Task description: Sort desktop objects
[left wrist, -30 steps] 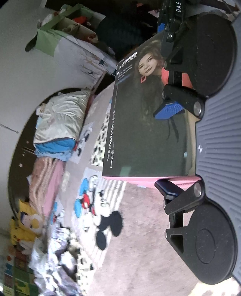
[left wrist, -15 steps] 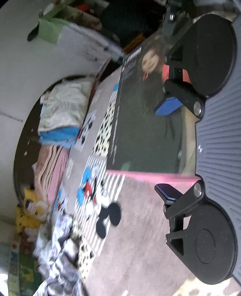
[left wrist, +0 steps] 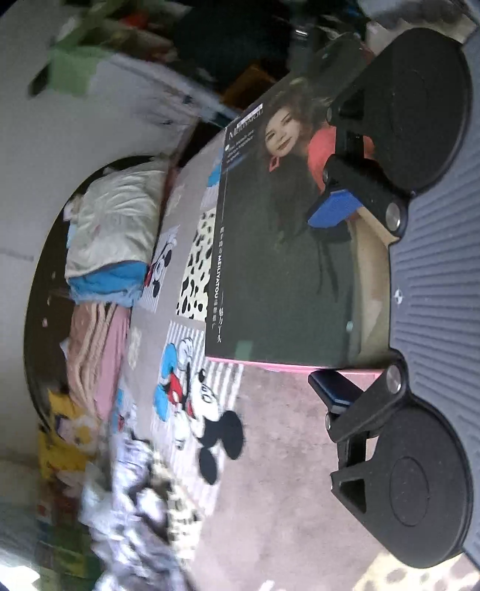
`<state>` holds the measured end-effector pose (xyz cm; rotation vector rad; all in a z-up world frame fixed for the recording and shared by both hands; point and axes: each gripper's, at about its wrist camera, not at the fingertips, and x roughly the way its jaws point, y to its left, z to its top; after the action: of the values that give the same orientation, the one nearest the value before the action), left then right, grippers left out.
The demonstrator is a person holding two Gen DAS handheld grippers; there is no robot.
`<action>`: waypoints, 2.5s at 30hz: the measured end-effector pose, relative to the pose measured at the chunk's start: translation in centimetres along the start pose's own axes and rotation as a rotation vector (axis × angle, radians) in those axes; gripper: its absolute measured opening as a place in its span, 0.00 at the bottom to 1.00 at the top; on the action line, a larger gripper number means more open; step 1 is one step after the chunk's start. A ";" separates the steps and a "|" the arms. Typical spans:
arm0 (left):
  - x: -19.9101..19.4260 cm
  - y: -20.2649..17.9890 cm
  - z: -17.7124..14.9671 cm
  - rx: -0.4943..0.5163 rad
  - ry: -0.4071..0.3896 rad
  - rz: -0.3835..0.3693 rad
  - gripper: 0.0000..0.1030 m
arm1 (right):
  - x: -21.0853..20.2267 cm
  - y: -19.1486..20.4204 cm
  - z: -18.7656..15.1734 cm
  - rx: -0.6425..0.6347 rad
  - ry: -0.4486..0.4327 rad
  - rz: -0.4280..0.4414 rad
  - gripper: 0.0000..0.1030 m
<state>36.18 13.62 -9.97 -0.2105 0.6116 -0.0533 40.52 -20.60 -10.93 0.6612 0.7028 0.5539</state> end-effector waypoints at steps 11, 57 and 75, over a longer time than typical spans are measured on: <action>-0.8 -0.8 -0.2 0.054 -0.022 0.113 0.83 | -2.3 -0.9 0.7 -0.022 -0.058 -0.046 0.95; -17.0 -9.7 -5.4 0.123 0.011 0.167 0.84 | -14.5 11.8 -7.3 -0.447 -0.013 -0.428 0.98; -27.9 -13.9 -10.0 0.178 0.015 0.188 0.84 | -22.3 15.8 -15.2 -0.476 0.055 -0.550 0.99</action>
<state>7.80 1.39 0.72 0.0197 0.6353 0.0722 11.44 -19.30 0.36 -0.0027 0.7325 0.2116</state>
